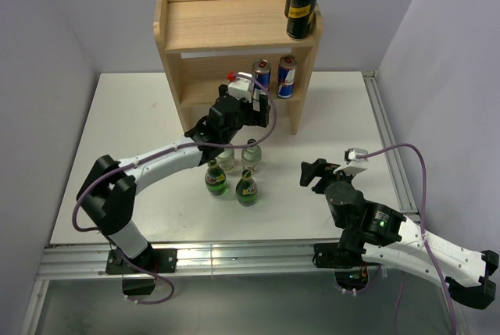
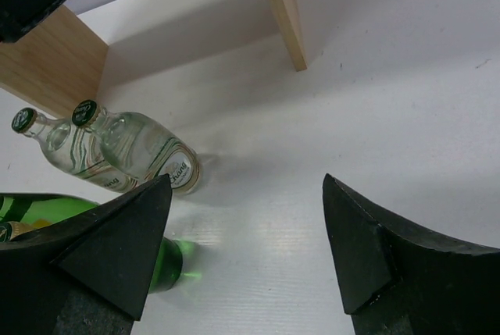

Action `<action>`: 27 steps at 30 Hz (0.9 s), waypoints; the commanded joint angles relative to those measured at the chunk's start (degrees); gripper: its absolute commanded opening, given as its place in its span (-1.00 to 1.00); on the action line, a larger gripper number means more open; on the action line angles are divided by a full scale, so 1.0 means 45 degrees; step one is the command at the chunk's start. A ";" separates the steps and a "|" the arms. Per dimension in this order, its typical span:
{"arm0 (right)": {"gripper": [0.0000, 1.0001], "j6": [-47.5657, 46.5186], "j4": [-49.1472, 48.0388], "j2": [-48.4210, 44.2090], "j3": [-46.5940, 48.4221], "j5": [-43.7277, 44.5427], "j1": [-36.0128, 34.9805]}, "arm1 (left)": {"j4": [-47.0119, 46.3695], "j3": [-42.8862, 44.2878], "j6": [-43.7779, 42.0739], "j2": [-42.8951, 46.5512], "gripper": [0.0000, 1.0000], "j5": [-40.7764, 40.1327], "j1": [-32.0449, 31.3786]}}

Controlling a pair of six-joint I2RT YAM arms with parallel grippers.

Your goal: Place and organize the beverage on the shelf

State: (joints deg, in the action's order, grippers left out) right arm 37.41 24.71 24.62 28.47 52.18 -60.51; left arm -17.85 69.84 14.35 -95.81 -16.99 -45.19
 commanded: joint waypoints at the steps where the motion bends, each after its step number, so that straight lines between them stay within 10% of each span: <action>1: 0.69 -0.0149 -0.0549 0.0056 -0.0154 0.0162 -0.0049 | 0.0274 -0.0635 0.0131 0.1309 0.99 0.0630 -0.0017; 12: 0.69 -0.0032 -0.0765 0.0407 -0.0272 0.0103 -0.0069 | 0.2069 -0.2707 0.0443 0.5035 0.99 0.2606 -0.0230; 27: 0.69 -0.0090 -0.0901 0.0213 -0.0389 0.0025 -0.0049 | 0.6037 -0.7762 0.5344 0.9981 0.99 -0.6124 -0.4975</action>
State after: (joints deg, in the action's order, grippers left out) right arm 37.34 22.79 26.02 26.96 51.35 -60.51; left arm 3.68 38.83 31.05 -52.62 -33.82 -64.90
